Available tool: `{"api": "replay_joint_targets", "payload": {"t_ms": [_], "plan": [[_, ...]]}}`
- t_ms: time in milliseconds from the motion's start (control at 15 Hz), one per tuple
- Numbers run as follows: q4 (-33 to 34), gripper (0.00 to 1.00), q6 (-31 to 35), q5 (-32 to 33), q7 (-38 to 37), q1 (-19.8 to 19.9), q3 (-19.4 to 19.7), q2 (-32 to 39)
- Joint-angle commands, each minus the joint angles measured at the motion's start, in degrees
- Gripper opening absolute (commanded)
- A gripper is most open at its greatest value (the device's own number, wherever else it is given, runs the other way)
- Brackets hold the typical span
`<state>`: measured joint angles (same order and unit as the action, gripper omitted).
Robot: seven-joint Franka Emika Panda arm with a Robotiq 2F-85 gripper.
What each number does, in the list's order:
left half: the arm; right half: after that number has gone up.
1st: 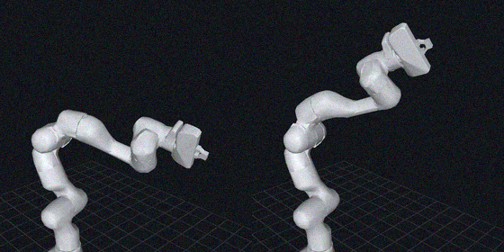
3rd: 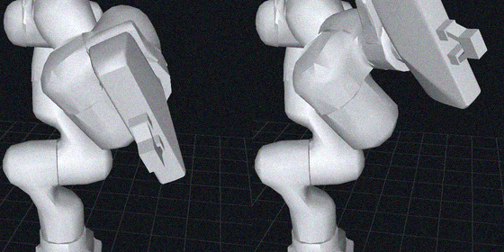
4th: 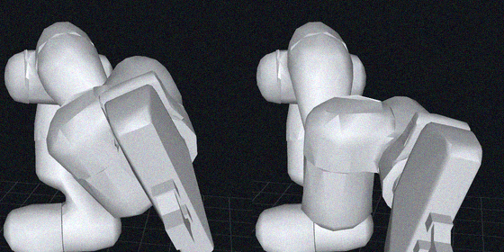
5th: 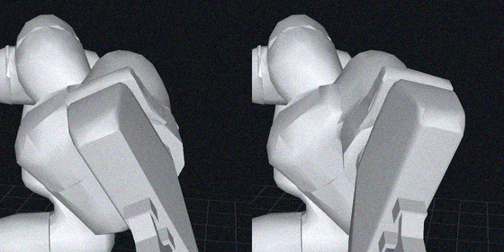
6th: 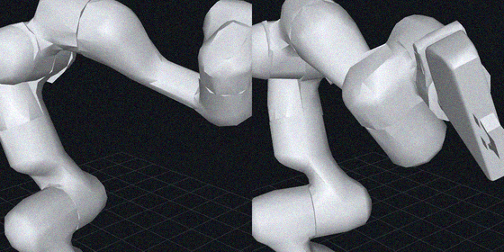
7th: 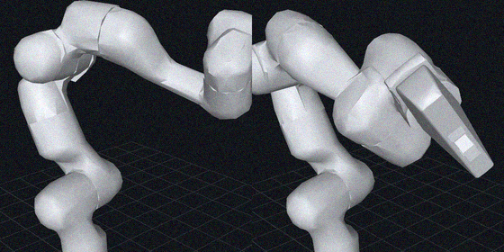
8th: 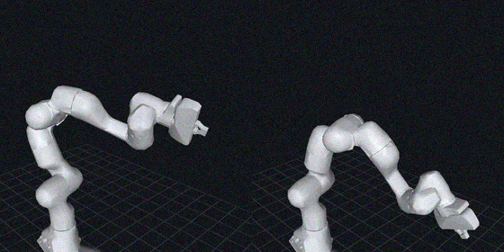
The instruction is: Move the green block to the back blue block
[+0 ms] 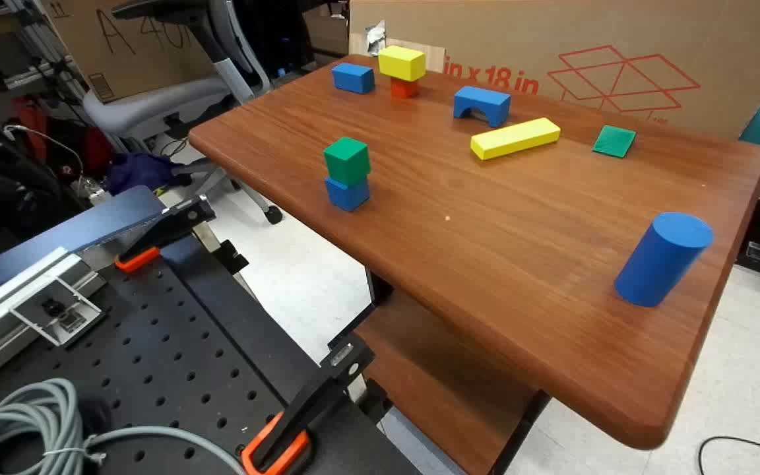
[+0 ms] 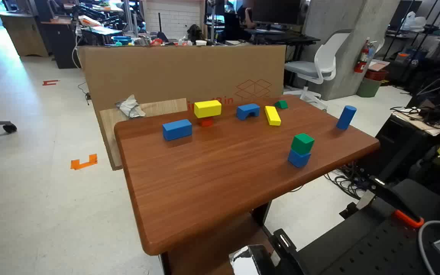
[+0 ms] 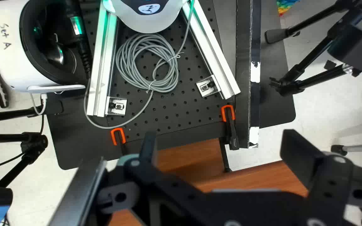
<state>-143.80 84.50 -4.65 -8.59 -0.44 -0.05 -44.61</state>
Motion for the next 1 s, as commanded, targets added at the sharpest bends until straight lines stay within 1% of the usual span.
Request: {"api": "replay_joint_targets", "payload": {"t_ms": [0,600,867,933], "plan": [[0.1,1.00,-0.1,-0.4,0.6,1.0,-0.7,0.0],[0.1,1.00,-0.1,-0.4,0.6,1.0,-0.7,0.0],[-0.1,1.00,4.8,0.4,0.3,1.8,-0.8,4.5],[-0.7,1.00,8.0,0.9,0.6,1.9,-0.8,5.9]]}}
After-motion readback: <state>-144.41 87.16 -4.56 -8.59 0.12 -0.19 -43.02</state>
